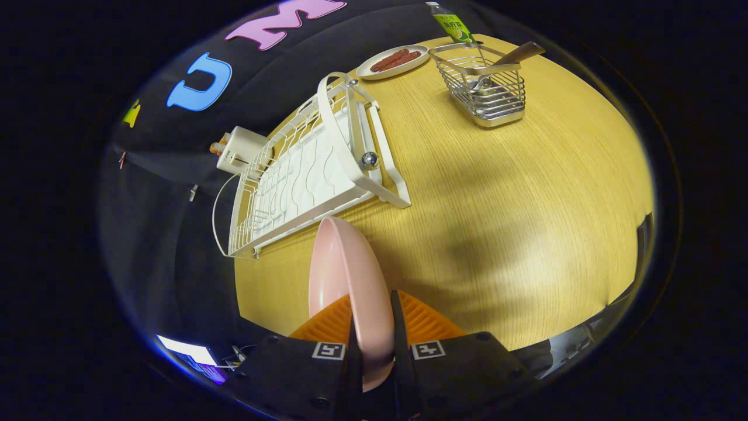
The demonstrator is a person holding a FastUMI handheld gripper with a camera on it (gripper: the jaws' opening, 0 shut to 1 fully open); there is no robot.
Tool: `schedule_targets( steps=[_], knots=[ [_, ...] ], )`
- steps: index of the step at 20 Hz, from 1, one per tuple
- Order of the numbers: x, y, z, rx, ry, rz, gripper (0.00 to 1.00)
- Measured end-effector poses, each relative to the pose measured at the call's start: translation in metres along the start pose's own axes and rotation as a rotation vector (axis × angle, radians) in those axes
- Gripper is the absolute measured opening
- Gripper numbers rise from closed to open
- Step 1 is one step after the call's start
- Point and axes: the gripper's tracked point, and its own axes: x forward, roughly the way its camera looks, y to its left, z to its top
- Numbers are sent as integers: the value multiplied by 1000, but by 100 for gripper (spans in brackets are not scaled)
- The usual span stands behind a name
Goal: Take the plate from the dish rack, then take the spoon from the basket and place it into the plate.
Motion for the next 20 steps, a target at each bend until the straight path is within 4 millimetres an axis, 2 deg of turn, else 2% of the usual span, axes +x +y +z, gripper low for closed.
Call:
schedule_targets(
  steps=[3, 6, 7, 8, 10, 11, 13, 16, 18, 20],
  knots=[
    [6, -3, 2, -6, 0, -33, 29],
    [8, -16, 7, -89, -24, -104, 41],
    [6, -17, 8, -103, -28, -115, 46],
    [5, -15, 10, -106, -35, -107, 63],
    [-1, -12, 17, -106, -59, -92, 78],
    [-6, -13, 22, -117, -73, -94, 80],
    [-21, -13, 29, -157, -107, -93, 85],
    [-56, -8, 54, -259, -207, -87, 93],
    [-84, -3, 76, -330, -288, -87, 96],
    [-115, -1, 107, -384, -389, -105, 96]
  ],
)
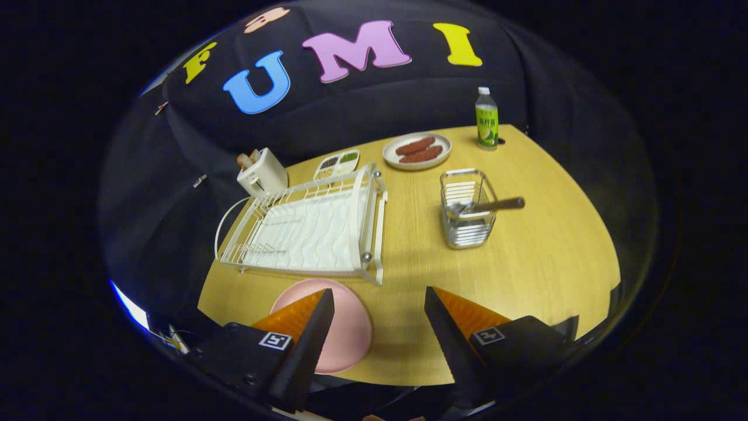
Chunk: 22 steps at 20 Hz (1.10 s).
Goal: Take the plate from the dish rack, then take the spoon from the basket and place it into the plate.
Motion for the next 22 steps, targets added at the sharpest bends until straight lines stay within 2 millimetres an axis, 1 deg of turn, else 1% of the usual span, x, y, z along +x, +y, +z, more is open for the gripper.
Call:
schedule_targets(
  steps=[2, 3, 4, 5, 6, 7, 8, 10, 11, 12, 13, 14, 15, 17, 19, 21, 22],
  knots=[
    [-15, -17, 40, -24, -86, -34, 96],
    [-18, -25, 59, -34, -118, -43, 96],
    [-19, -37, 73, -49, -139, -58, 96],
    [-16, -53, 83, -67, -146, -84, 96],
    [-11, -68, 89, -77, -140, -108, 96],
    [-5, -81, 92, -84, -132, -122, 96],
    [3, -93, 95, -98, -124, -135, 93],
    [23, -120, 89, -149, -72, -170, 87],
    [35, -130, 83, -172, -43, -175, 88],
    [44, -134, 78, -185, -19, -174, 84],
    [53, -137, 72, -196, 8, -165, 81],
    [60, -139, 68, -209, 28, -160, 74],
    [68, -142, 63, -224, 44, -163, 69],
    [78, -139, 58, -235, 69, -150, 60],
    [88, -139, 53, -239, 95, -137, 58],
    [92, -139, 51, -235, 114, -138, 36],
    [90, -138, 53, -222, 103, -139, 23]
  ],
)
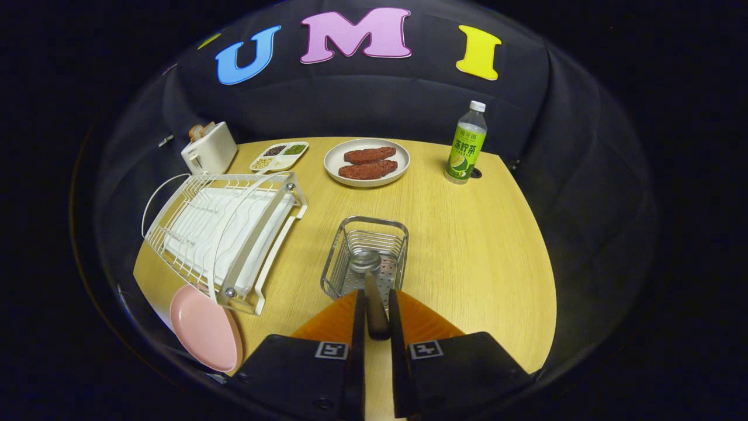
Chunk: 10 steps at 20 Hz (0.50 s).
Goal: Take the plate from the dish rack, then take the spoon from the basket and place it into the plate.
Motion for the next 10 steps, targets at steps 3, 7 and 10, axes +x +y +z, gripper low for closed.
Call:
schedule_targets(
  steps=[3, 7, 10],
  knots=[
    [0, 2, 2, 6, -13, 16, 18],
    [-4, 0, 11, 40, -37, 13, 14],
    [-6, -2, 25, 50, -36, 7, 12]
  ],
)
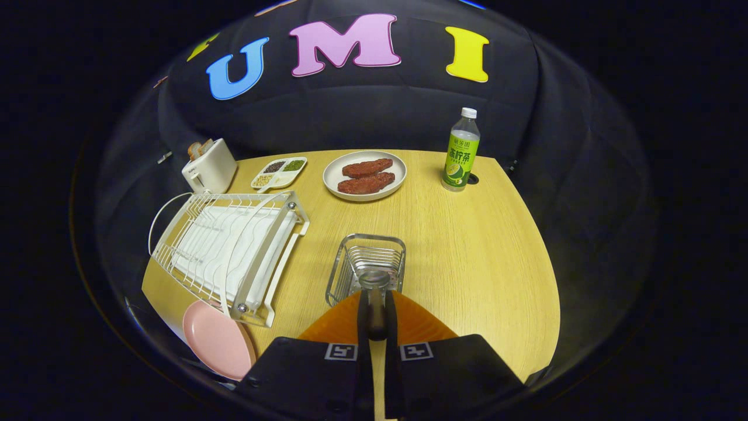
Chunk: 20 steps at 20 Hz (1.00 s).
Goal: Take the plate from the dish rack, then take the spoon from the basket and place it into the plate.
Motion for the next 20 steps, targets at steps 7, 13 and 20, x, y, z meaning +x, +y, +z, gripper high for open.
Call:
schedule_targets(
  steps=[7, 13, 20],
  knots=[
    [-21, 15, 69, 12, -92, 13, 11],
    [-73, 38, 111, -34, -181, 32, 11],
    [-156, 116, 126, -108, -241, 189, 11]
  ],
)
